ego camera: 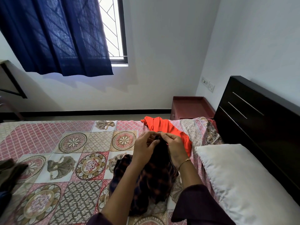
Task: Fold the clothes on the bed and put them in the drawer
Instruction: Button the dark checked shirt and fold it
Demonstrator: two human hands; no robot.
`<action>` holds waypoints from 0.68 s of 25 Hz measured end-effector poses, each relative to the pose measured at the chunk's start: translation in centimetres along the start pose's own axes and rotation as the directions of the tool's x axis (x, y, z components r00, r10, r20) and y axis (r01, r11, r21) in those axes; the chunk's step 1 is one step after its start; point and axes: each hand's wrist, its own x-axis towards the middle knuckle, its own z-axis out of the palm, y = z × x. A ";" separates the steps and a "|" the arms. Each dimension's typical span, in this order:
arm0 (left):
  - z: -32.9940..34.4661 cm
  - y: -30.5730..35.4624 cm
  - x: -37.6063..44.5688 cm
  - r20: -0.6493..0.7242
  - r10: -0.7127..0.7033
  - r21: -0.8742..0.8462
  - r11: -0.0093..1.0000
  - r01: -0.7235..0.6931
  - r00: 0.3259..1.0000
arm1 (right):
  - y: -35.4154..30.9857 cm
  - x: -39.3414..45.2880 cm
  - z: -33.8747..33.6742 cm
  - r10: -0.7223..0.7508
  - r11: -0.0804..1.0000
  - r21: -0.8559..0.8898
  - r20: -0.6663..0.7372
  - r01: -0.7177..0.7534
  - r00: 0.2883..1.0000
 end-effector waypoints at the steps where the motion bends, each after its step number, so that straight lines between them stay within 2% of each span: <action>1: 0.1 0.1 -0.1 -0.061 -0.046 -0.028 0.999 0.044 0.997 | -0.1 -0.1 0.0 0.025 0.999 0.033 0.023 -0.025 0.999; 7: 0.0 0.4 -0.1 -0.198 -0.234 -0.163 0.965 0.203 0.952 | 0.0 0.2 -0.4 -0.096 0.995 -0.004 -0.030 0.096 0.995; 10: -0.4 0.1 0.1 -0.235 -0.251 -0.169 0.962 0.215 0.939 | 0.0 0.3 -0.1 -0.098 0.995 -0.008 -0.070 0.097 0.993; 13: -0.3 -0.1 0.3 -0.187 -0.253 -0.207 0.955 0.213 0.949 | -0.1 0.2 0.1 -0.133 0.989 -0.080 -0.117 0.124 0.984; 17: 0.3 -0.3 0.3 -0.088 -0.214 -0.182 0.964 0.195 0.973 | 0.3 0.6 0.3 -0.233 0.940 -0.286 -0.146 0.185 0.961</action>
